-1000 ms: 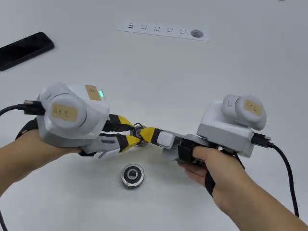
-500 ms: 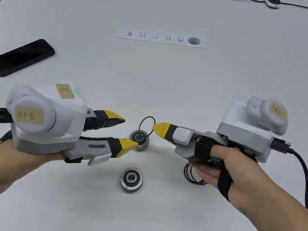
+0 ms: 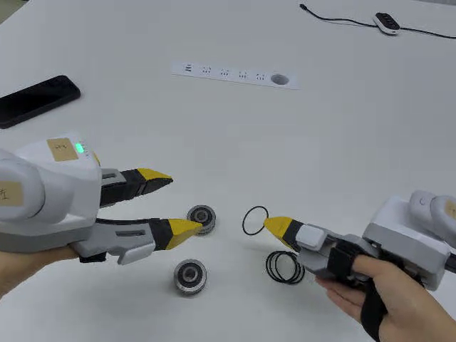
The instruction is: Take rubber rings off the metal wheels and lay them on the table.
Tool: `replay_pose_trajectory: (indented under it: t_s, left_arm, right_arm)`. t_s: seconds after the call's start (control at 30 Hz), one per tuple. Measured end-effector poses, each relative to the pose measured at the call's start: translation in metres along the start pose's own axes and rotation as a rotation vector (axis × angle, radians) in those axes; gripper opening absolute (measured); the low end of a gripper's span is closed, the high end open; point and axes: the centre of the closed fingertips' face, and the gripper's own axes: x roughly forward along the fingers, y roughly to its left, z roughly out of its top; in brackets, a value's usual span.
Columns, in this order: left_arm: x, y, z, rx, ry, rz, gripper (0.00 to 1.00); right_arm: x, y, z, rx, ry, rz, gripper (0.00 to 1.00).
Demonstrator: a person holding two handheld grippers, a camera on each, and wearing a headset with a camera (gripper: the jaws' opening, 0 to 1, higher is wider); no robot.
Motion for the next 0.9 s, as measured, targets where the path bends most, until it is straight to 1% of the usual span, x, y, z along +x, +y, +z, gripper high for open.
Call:
replay_pose_trajectory:
  t_s: [0.13,0.23,0.37,0.5,0.67,0.8,0.9]
  left_arm:
    - [-0.008,-0.004,0.002,-0.034,-0.031,0.008,0.55]
    - [-0.014,-0.008,0.003,-0.054,-0.052,0.019,0.57]
    - [-0.021,-0.011,-0.001,-0.074,-0.057,0.032,0.58]
    - [-0.03,-0.009,-0.003,-0.086,-0.06,0.054,0.59]
    - [-0.039,-0.007,-0.003,-0.096,-0.067,0.077,0.58]
    - [-0.044,-0.005,-0.001,-0.093,-0.071,0.09,0.58]
    - [-0.047,-0.003,0.002,-0.095,-0.081,0.101,0.58]
  right_arm:
    - [-0.011,-0.012,-0.008,0.009,0.004,-0.03,0.02]
    - [-0.018,-0.019,-0.011,0.019,-0.003,-0.049,0.02]
    - [-0.028,-0.027,-0.015,0.027,-0.009,-0.069,0.02]
    - [-0.036,-0.035,-0.018,0.042,-0.016,-0.087,0.02]
    - [-0.041,-0.044,-0.02,0.052,-0.02,-0.112,0.02]
    - [-0.042,-0.049,-0.023,0.056,-0.014,-0.13,0.02]
    - [-0.042,-0.05,-0.026,0.053,-0.005,-0.142,0.02]
